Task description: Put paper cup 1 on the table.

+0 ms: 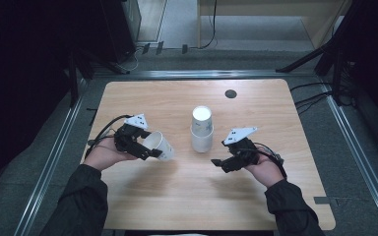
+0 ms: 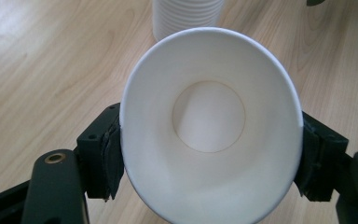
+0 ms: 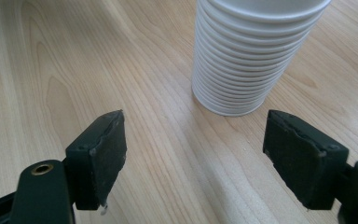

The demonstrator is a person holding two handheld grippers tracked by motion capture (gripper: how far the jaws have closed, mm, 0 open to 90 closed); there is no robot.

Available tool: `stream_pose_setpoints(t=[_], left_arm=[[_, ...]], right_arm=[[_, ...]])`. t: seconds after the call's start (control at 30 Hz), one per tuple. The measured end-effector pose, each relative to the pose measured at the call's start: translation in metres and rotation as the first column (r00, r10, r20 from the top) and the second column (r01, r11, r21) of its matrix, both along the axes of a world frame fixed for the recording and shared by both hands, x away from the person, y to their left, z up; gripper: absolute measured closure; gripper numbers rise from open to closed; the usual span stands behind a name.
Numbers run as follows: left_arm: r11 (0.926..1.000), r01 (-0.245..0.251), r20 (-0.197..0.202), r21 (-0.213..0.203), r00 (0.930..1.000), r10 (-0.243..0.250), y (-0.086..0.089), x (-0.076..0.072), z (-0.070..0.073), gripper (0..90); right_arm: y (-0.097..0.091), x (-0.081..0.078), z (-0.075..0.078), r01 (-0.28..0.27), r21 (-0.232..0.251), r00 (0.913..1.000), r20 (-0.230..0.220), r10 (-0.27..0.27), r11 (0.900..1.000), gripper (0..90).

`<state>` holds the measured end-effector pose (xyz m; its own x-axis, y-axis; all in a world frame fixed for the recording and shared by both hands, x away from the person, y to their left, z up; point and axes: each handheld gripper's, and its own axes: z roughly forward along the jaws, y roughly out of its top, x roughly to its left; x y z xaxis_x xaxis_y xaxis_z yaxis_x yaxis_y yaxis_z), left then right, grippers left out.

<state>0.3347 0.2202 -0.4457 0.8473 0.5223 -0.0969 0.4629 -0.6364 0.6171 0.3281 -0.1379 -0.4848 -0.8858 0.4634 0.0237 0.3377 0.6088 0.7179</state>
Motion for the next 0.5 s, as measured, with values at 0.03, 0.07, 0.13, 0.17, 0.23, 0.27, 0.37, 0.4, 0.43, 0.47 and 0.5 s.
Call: stream_pose_setpoints(t=[0.03,0.07,0.13,0.17,0.23,0.27,0.37,0.4,0.43,0.47,0.5], left_arm=[[0.9999,-0.007,-0.008,0.007,0.9999,0.007,0.002,0.002,-0.001,24.3],[0.9997,-0.019,-0.009,0.015,0.9998,0.019,0.004,0.003,-0.001,24.3],[0.9994,-0.030,-0.007,0.017,0.9995,0.030,0.006,0.004,-0.002,24.4],[0.9991,-0.040,-0.016,0.016,0.9991,0.040,0.009,0.005,-0.002,24.4],[0.9980,-0.060,-0.014,0.018,0.9981,0.061,0.013,0.007,-0.001,24.3],[0.9965,-0.079,-0.013,0.028,0.9968,0.079,0.016,0.008,0.000,24.3],[0.9908,-0.121,-0.002,0.061,0.9926,0.121,0.025,0.010,0.001,24.3],[0.9897,-0.130,-0.001,0.060,0.9915,0.130,0.027,0.011,0.001,24.4],[0.9891,-0.135,-0.004,0.059,0.9908,0.136,0.030,0.012,0.002,24.3],[0.9891,-0.135,-0.004,0.059,0.9908,0.136,0.030,0.012,0.002,24.3],[0.9871,-0.151,-0.005,0.054,0.9885,0.151,0.035,0.014,0.002,24.3]], right_arm=[[0.000,0.000,0.000,-0.001,0.002,1.0000,0.001,0.001,1.0000,21.4],[0.000,0.000,0.000,-0.002,0.007,1.0000,0.009,0.002,1.0000,21.4],[-0.001,0.001,0.000,-0.002,0.013,0.9999,0.011,0.002,0.9999,21.4],[-0.001,0.001,0.000,-0.001,0.016,1.0000,0.010,0.001,0.9999,21.3],[-0.001,0.002,0.000,0.001,0.012,1.0000,0.007,-0.001,0.9999,21.3],[-0.002,0.002,-0.002,0.002,0.000,1.0000,0.004,-0.002,1.0000,21.3],[-0.002,0.003,-0.002,0.002,-0.003,1.0000,0.004,-0.002,1.0000,21.4],[-0.002,0.003,-0.003,0.002,-0.001,1.0000,0.000,-0.002,1.0000,21.4],[-0.002,0.003,-0.003,0.003,-0.001,1.0000,0.001,-0.003,1.0000,21.4],[-0.002,0.003,-0.003,0.003,-0.001,1.0000,0.001,-0.003,1.0000,21.4],[-0.002,0.003,-0.003,0.000,-0.003,1.0000,-0.003,0.000,1.0000,21.4]])
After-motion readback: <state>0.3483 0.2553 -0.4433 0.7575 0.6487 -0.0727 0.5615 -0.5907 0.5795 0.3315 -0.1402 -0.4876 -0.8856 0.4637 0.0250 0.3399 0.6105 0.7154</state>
